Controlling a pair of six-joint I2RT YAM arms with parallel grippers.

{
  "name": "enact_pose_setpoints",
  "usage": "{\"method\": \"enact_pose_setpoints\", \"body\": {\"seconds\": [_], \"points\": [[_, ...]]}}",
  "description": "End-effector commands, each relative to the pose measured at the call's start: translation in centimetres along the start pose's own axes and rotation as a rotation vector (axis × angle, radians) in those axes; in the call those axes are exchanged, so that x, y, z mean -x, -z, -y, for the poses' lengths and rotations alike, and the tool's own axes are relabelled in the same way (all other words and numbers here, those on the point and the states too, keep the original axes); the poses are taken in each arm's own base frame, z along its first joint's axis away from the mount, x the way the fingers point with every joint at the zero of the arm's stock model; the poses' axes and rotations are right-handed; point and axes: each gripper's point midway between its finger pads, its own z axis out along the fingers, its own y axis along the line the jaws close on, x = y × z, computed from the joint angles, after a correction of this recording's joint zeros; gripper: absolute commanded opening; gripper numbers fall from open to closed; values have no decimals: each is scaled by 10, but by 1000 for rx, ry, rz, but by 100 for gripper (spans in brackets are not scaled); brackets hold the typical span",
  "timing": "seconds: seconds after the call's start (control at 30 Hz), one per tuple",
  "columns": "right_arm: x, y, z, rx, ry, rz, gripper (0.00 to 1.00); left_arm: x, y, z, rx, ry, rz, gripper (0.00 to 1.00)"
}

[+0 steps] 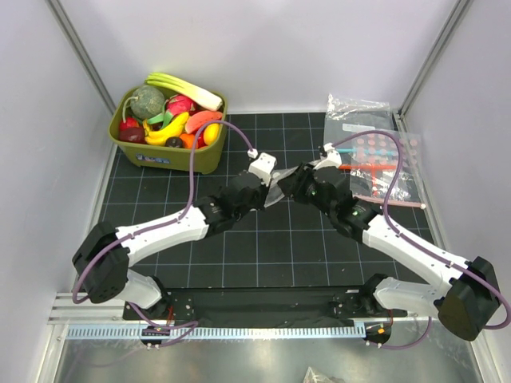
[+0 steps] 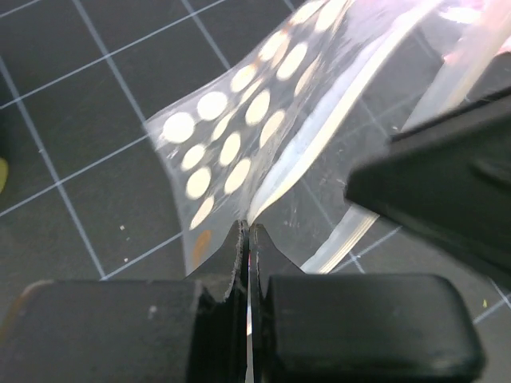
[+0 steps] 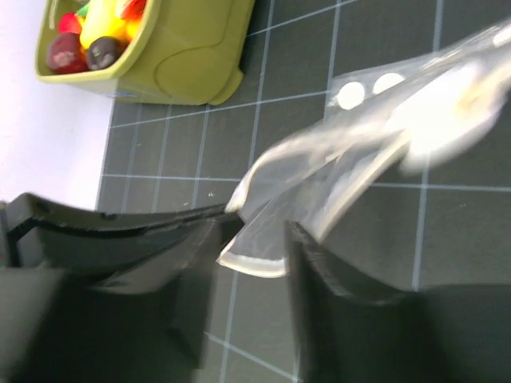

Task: Place the food in the zip-top bag and seal the zipper
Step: Open the zipper of the food storage bag.

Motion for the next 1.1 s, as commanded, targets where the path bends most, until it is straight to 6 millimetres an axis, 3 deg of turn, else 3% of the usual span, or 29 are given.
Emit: {"method": "enact_pose_setpoints", "body": {"seconds": [0.0,0.17,0.3,0.53,1.03,1.07], "points": [[16,4,-34,124,45,23,53,25,10,-18,75,68,71,0],[14,4,-37,138,58,12,56,21,8,-40,86,191,42,0],[12,0,-34,123,64,8,57,23,11,-42,48,232,43,0],[9,-7,-29,95,78,0,56,27,16,-33,-8,230,52,0],[21,-13,-6,-19,95,83,54,29,29,14,-265,227,13,0],[21,-13,-5,-27,94,87,54,36,31,15,-275,231,40,0]]}}
